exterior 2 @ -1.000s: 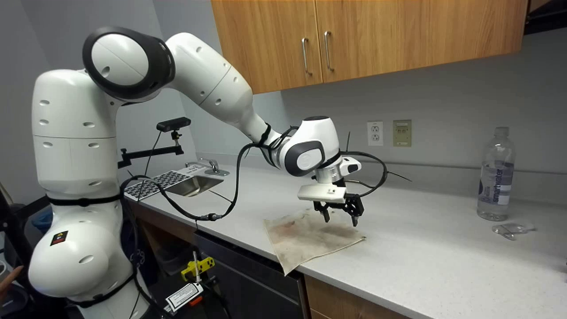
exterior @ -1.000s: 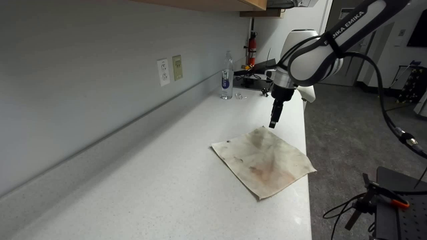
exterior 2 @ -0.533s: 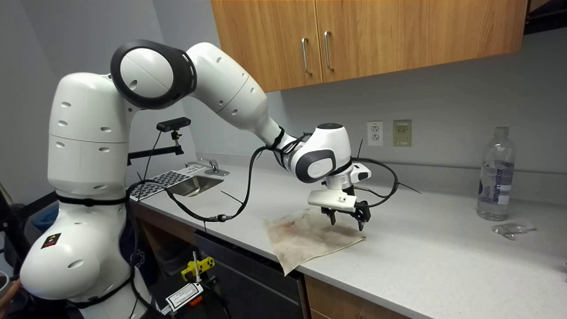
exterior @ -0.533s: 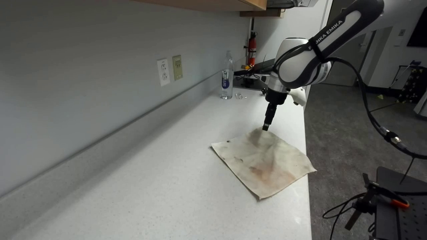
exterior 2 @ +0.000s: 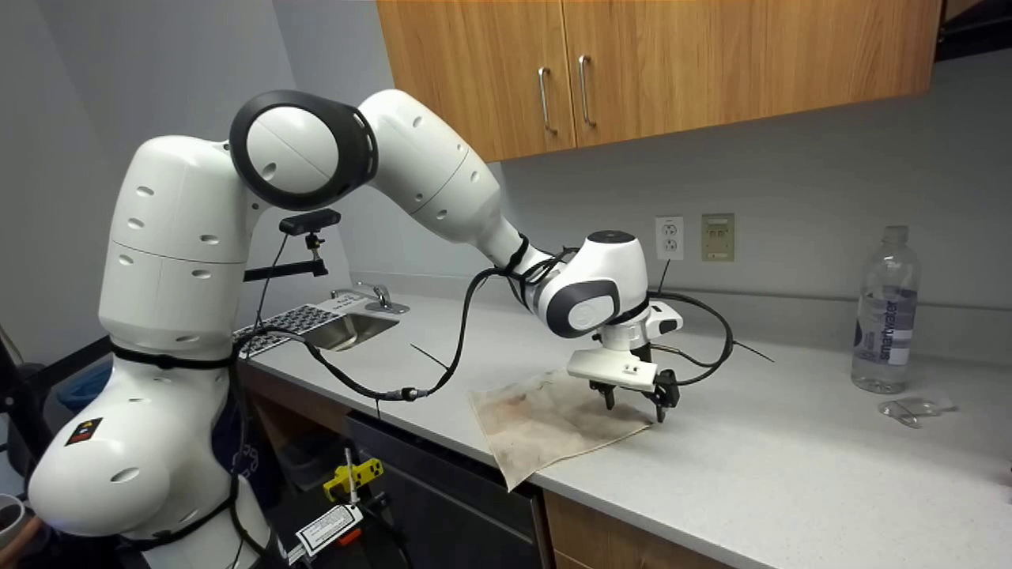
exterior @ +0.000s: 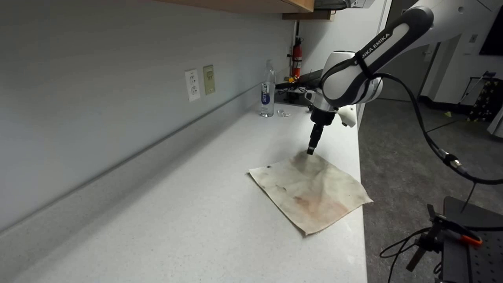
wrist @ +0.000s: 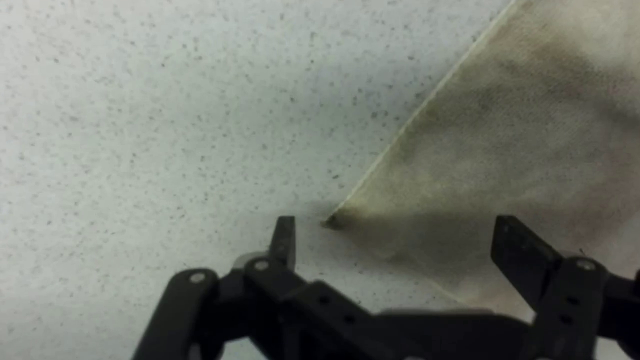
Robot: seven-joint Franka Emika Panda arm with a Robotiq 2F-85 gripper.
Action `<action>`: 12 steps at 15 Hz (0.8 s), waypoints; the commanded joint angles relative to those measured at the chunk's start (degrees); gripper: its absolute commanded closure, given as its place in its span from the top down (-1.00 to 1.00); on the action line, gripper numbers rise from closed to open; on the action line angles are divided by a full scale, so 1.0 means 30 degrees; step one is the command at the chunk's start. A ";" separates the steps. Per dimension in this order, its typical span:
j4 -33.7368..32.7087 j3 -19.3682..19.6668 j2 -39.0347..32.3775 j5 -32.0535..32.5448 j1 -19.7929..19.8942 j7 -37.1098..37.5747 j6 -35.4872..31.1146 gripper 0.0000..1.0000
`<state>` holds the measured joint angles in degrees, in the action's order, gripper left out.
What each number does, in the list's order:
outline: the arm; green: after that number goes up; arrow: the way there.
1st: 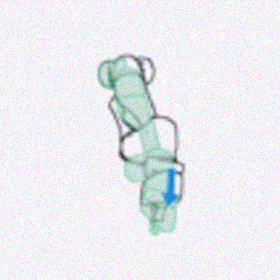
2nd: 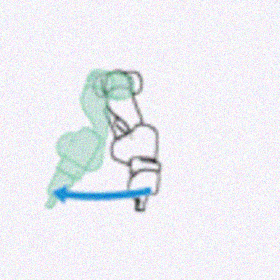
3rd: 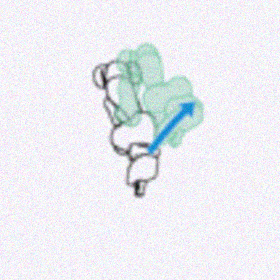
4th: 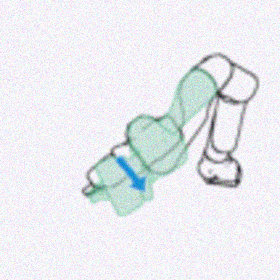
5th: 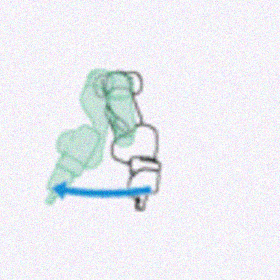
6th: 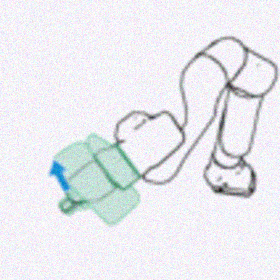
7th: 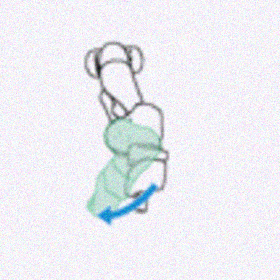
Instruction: Fold the cloth on the table
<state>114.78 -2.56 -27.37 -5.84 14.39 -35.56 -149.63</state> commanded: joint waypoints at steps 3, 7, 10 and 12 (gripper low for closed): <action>-0.1044 -0.0299 -0.1139 0.0137 0.0422 -0.0372 0.0315 1.00; -0.1274 -0.0368 -0.1532 0.0078 0.0592 -0.0403 0.0377 1.00; -0.1449 -0.0401 -0.1713 0.0068 0.0694 -0.0386 0.0425 1.00; -0.1543 -0.0387 -0.1811 0.0148 0.0679 -0.0355 0.0454 1.00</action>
<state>112.36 -2.58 -31.49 -5.84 15.08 -35.56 -149.63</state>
